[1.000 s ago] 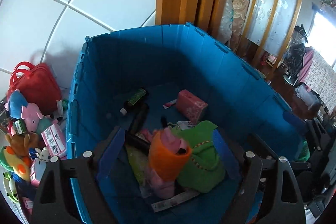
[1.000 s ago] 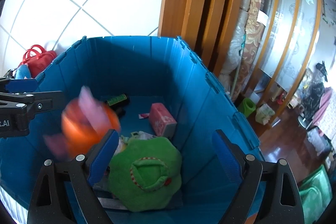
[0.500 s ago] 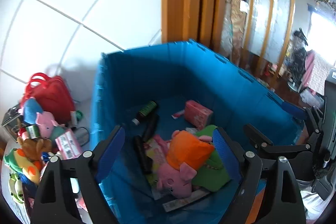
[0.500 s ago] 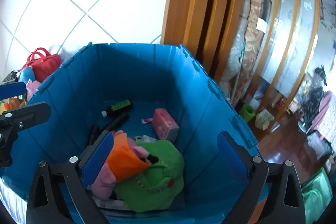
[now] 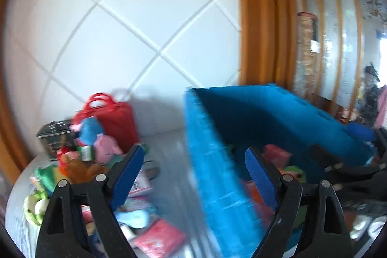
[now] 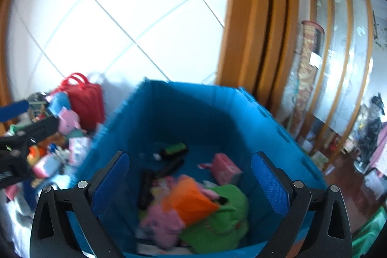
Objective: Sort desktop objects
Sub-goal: 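Move both tools back toward the pile on the bed, then grasp the grey fluffy plush with the left tool while the right grasps the white lint roller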
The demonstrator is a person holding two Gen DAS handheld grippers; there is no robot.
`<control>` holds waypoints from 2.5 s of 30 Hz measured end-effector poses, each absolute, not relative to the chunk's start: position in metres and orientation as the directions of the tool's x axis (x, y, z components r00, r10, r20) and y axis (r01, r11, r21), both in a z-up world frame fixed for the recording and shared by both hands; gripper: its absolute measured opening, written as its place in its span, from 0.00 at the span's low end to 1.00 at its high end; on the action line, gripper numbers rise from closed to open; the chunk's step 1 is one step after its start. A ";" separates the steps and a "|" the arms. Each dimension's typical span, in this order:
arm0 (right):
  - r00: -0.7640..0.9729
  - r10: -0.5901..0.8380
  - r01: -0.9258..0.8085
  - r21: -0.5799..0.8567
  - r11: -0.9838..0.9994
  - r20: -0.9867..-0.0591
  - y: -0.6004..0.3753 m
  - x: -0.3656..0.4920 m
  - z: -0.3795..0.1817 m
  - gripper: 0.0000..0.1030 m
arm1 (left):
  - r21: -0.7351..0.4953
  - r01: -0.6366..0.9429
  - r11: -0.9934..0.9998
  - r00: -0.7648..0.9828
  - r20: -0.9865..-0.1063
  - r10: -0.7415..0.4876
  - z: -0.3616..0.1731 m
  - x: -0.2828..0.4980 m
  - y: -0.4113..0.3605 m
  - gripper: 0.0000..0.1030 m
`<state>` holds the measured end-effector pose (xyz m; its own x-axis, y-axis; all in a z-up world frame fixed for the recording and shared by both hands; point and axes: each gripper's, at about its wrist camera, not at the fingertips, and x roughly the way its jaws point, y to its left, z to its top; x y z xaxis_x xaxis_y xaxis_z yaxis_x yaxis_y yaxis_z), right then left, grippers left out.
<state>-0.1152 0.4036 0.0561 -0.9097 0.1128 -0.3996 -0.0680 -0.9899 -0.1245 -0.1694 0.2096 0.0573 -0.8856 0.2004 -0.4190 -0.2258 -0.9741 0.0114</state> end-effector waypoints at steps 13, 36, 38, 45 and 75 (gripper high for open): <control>-0.923 -0.167 0.197 -0.054 -0.979 -0.348 0.252 -0.118 0.039 1.00 | 0.007 0.085 -0.996 -0.810 -0.581 -0.074 -0.014 -0.161 0.012 0.84; -0.573 -0.256 0.342 0.056 -0.938 -0.779 0.153 -0.153 -0.163 1.00 | -0.059 0.214 -0.975 -0.495 -0.867 -0.057 -0.220 -0.138 -0.097 0.77; -0.558 -0.251 0.344 0.055 -0.937 -0.791 0.157 -0.152 -0.169 1.00 | -0.075 0.222 -0.972 -0.472 -0.881 -0.040 -0.230 -0.142 -0.096 0.77; -0.516 -0.246 0.367 0.047 -0.929 -0.820 0.157 -0.152 -0.186 1.00 | -0.073 0.275 -0.959 -0.428 -0.902 -0.055 -0.255 -0.179 -0.104 0.74; -0.464 -0.232 0.396 0.035 -0.918 -0.855 0.095 -0.251 -0.206 0.71 | -0.117 0.247 -0.962 -0.411 -0.911 0.005 -0.267 -0.163 -0.151 0.49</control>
<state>-0.2511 0.0951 -0.2057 -0.4641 -0.2325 -0.8548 0.3956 -0.9178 0.0349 -0.1626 -0.1505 -0.2667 -0.4114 0.0053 -0.9114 0.2475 -0.9618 -0.1173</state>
